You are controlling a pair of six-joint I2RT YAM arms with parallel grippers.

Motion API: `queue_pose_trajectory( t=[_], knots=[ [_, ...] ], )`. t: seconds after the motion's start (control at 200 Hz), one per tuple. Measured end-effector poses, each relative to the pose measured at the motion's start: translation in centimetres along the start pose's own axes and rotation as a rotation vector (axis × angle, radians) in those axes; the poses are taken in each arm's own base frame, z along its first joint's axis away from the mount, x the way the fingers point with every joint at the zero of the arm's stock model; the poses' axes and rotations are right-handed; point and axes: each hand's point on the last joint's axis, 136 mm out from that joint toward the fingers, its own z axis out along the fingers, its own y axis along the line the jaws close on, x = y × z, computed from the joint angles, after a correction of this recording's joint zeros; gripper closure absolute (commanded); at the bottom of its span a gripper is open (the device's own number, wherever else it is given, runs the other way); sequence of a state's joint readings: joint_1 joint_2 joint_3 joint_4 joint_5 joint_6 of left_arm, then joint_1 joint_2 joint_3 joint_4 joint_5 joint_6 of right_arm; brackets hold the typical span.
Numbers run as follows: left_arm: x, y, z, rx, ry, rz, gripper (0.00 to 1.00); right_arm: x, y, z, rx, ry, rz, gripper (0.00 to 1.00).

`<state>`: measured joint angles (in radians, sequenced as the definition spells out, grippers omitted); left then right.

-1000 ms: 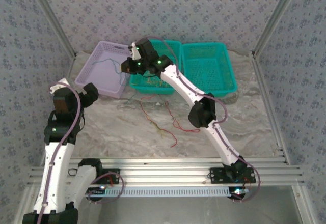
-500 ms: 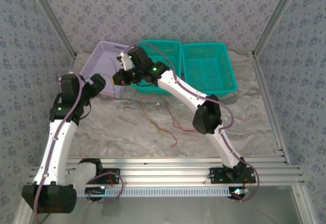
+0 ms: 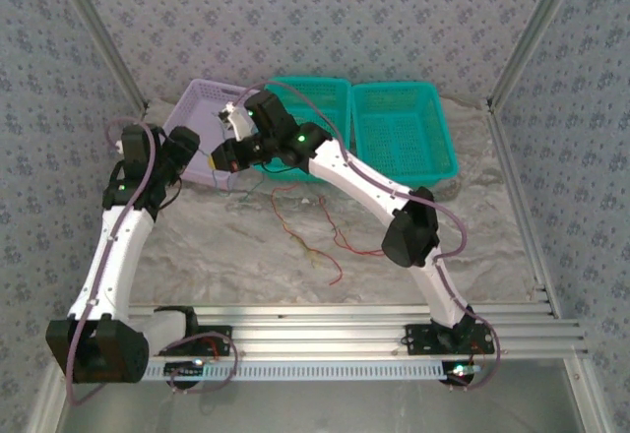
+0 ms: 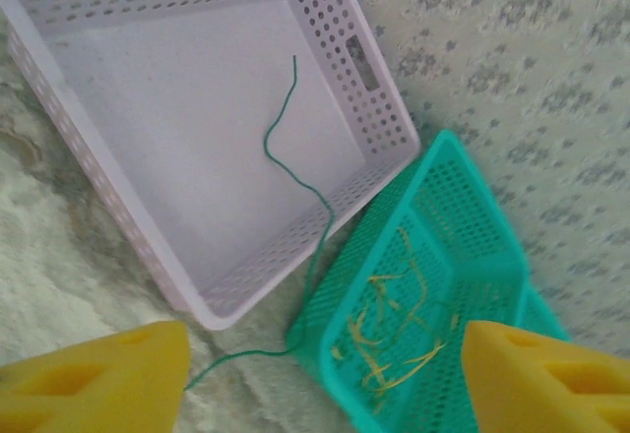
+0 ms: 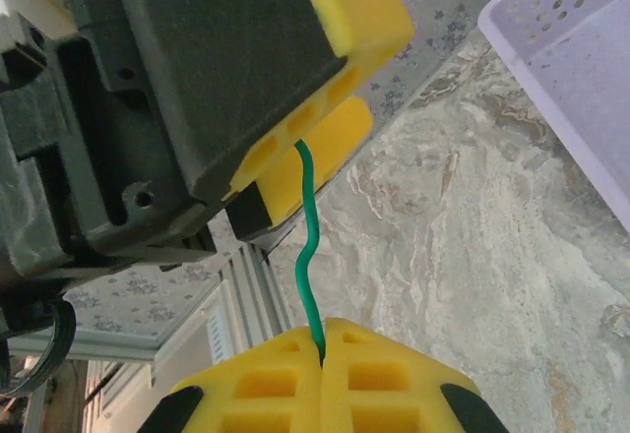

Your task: Untangle the cables

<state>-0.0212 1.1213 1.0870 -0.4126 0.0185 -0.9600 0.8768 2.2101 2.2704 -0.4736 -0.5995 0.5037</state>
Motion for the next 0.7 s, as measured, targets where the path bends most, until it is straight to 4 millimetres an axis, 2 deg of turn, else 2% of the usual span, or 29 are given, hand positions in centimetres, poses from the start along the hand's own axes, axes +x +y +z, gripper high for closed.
queue_pose_trajectory(
  t=[0.085,0.165,0.35,0.395,0.42,0.49,0.56,0.63,0.7],
  knots=[
    [-0.1,-0.5,0.0,0.021,0.000,-0.012,0.82,0.2,0.2,0.2,-0.003,0.005,-0.001,1.00],
    [0.0,-1.1,0.0,0.050,0.007,-0.024,1.00,0.4,0.4,0.3,-0.005,0.011,-0.001,1.00],
    [0.0,-1.5,-0.1,0.069,0.012,-0.034,1.00,0.7,0.5,0.4,-0.010,0.021,0.003,1.00],
    [0.0,-1.5,-0.1,0.069,0.012,-0.033,1.00,0.7,0.4,0.4,-0.010,0.021,0.004,0.96],
    [0.0,-1.5,-0.1,0.069,0.012,-0.031,1.00,0.7,0.4,0.4,-0.011,0.022,0.004,0.90],
    [0.0,-1.5,-0.1,0.068,0.011,-0.026,1.00,0.8,0.3,0.4,-0.010,0.028,0.010,0.66],
    [-0.4,-1.3,0.1,0.057,0.001,-0.019,1.00,0.8,0.1,0.2,-0.011,0.032,0.012,0.48],
    [-1.0,-1.4,0.4,0.046,-0.010,-0.009,1.00,0.8,-0.6,-0.1,-0.002,0.031,0.016,0.37],
    [-1.9,-1.8,0.9,0.035,-0.027,0.010,1.00,1.2,-2.2,-0.7,0.026,0.036,0.042,0.32]
  ],
)
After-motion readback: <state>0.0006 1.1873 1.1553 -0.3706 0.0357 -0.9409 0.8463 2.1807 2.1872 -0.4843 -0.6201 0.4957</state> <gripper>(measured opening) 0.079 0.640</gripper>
